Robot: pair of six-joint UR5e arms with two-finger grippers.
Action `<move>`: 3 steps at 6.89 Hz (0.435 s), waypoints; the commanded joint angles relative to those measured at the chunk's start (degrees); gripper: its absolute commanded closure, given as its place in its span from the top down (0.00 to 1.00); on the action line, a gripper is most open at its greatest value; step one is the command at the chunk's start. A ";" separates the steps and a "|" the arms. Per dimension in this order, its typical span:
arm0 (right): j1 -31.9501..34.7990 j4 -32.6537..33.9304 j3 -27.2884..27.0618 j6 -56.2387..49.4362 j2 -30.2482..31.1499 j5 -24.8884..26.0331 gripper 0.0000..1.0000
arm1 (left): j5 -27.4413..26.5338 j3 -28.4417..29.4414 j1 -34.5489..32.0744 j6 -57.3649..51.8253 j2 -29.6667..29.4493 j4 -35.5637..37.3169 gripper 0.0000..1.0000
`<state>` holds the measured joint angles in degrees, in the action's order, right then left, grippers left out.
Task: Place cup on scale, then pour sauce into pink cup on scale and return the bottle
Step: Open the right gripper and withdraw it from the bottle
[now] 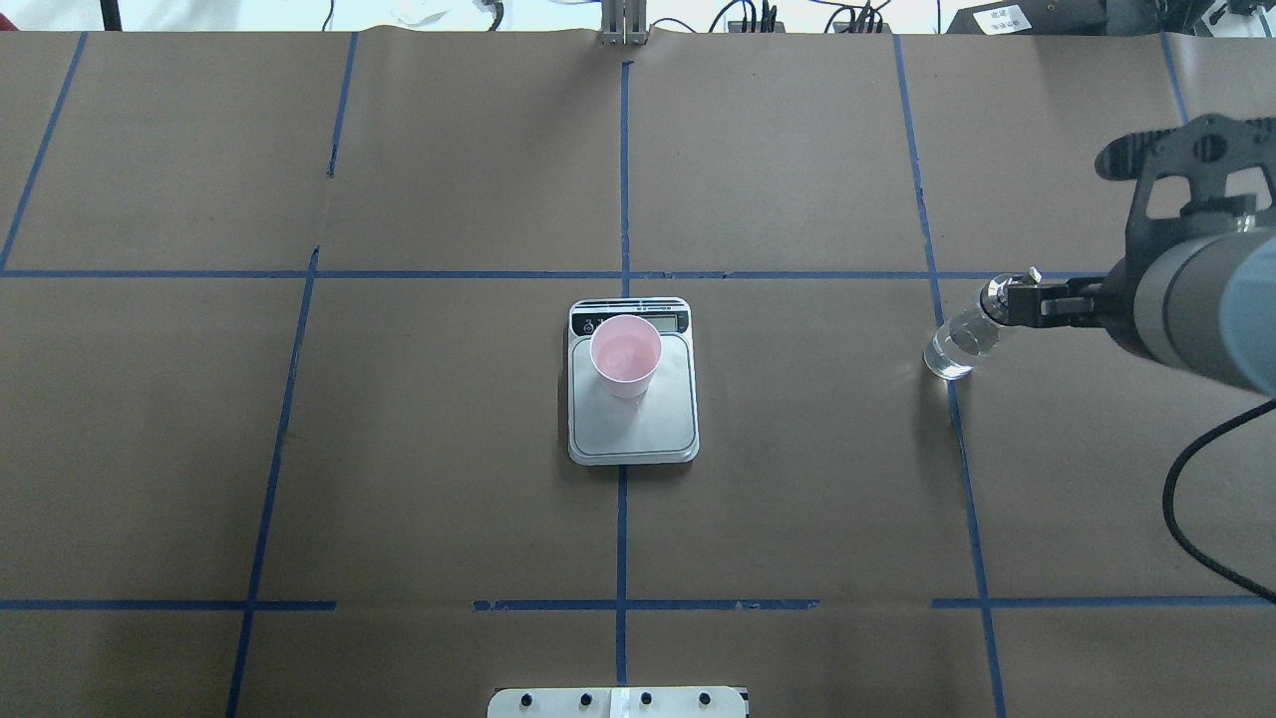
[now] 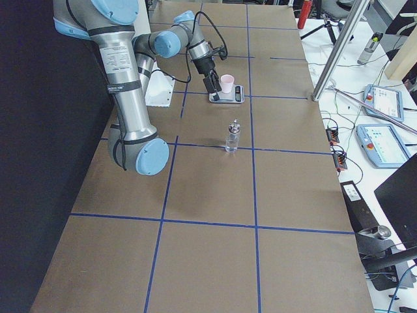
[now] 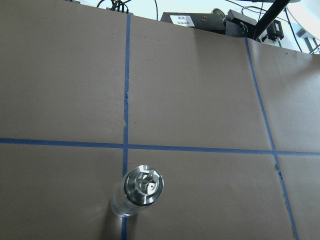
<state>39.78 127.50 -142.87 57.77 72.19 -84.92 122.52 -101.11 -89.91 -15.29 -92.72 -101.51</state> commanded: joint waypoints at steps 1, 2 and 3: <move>15.27 -5.55 9.40 -17.52 -2.06 -14.50 1.00 | 0.00 -0.14 0.00 0.00 -0.09 0.00 1.00; 21.59 -8.38 14.41 -24.56 -1.97 -20.92 1.00 | 1.48 -0.31 0.00 0.00 0.09 0.00 1.00; 29.05 -9.54 19.34 -33.42 -1.79 -28.03 1.00 | 3.24 -0.31 0.00 -0.17 0.52 -0.26 1.00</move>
<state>60.49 120.16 -129.34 34.14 70.30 -104.86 124.03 -101.37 -89.91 -15.33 -92.57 -101.57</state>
